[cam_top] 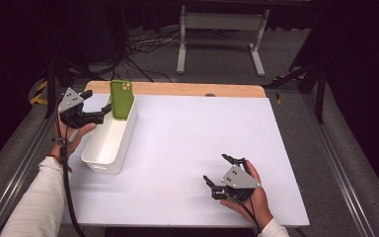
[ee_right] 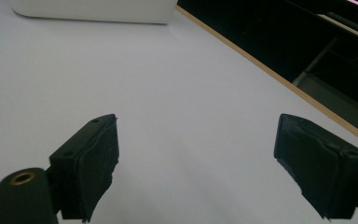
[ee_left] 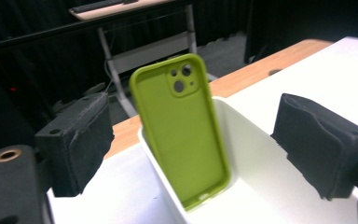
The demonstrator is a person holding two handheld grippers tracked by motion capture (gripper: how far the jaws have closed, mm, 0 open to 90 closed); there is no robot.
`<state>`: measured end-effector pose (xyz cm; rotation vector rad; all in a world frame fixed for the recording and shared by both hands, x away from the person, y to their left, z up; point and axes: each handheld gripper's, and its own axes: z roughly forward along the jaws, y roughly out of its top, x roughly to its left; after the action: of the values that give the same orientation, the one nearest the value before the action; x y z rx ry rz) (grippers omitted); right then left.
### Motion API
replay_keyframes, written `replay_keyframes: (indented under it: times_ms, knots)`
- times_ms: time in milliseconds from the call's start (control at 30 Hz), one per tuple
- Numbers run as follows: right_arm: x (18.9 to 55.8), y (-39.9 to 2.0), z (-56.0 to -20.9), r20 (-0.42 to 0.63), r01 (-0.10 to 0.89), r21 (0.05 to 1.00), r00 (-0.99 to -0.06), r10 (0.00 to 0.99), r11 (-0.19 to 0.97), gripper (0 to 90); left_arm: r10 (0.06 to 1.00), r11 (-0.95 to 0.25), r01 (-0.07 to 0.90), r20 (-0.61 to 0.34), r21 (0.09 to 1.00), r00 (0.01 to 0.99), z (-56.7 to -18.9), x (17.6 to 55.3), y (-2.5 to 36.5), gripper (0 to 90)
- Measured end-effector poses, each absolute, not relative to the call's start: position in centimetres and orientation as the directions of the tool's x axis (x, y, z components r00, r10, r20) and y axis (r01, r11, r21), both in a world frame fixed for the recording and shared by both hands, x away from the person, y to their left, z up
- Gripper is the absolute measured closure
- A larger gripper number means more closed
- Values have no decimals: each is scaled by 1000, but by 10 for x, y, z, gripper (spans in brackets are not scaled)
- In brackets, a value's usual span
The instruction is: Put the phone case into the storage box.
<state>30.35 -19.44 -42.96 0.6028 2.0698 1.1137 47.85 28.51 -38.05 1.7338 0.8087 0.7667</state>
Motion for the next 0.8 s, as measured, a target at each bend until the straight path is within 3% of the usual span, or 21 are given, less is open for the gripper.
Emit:
replay_keyframes:
  times_ms: [333, 800]
  knots:
    - [305, -195, -429, -350, 80, 853, -645, 679, 515, 150, 792, -233, 150, 97, 961, 602, -378, 466, 284, 58]
    - [304, -195, -429, -355, 77, 852, -643, 679, 518, 150, 785, -185, 110, 79, 977, 615, -372, 449, 281, 56]
